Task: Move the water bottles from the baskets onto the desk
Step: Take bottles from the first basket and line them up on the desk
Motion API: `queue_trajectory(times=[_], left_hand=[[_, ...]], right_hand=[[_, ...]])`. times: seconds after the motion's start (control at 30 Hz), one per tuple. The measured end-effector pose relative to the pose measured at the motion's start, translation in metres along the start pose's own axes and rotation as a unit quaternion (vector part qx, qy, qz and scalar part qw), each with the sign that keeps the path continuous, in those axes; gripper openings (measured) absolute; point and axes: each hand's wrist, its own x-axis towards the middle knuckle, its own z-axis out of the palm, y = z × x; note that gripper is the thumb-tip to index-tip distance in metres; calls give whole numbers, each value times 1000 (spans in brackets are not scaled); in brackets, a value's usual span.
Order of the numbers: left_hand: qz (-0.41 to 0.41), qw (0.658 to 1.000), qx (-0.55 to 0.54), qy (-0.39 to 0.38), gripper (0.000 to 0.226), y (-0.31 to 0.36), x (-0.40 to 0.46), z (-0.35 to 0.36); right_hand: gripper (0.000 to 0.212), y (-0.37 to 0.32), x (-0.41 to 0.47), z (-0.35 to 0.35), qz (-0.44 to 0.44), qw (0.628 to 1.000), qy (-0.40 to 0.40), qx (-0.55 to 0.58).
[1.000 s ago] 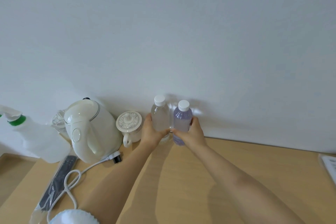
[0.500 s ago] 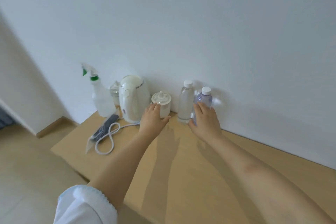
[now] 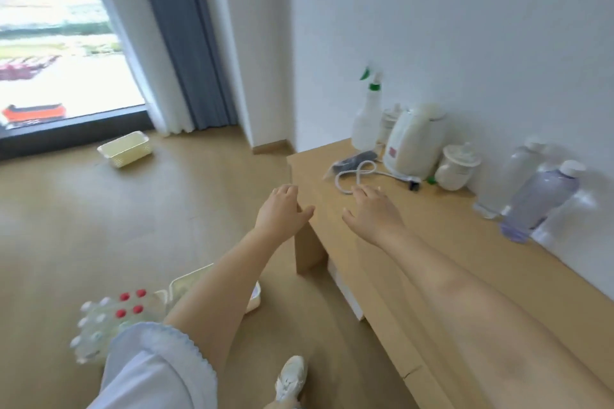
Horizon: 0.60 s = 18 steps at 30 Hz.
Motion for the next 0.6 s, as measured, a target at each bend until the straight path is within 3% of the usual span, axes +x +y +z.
queue_trajectory(times=[0.3,0.6], left_hand=[[-180,983,-2,36,59,-151,-49,-57],[-214,977,19,9,60,-284,-26,-95]], right_hand=[[61,-151,50,54,-154,985,-73,5],[58,-290,119,107,-204,971,-120,10]])
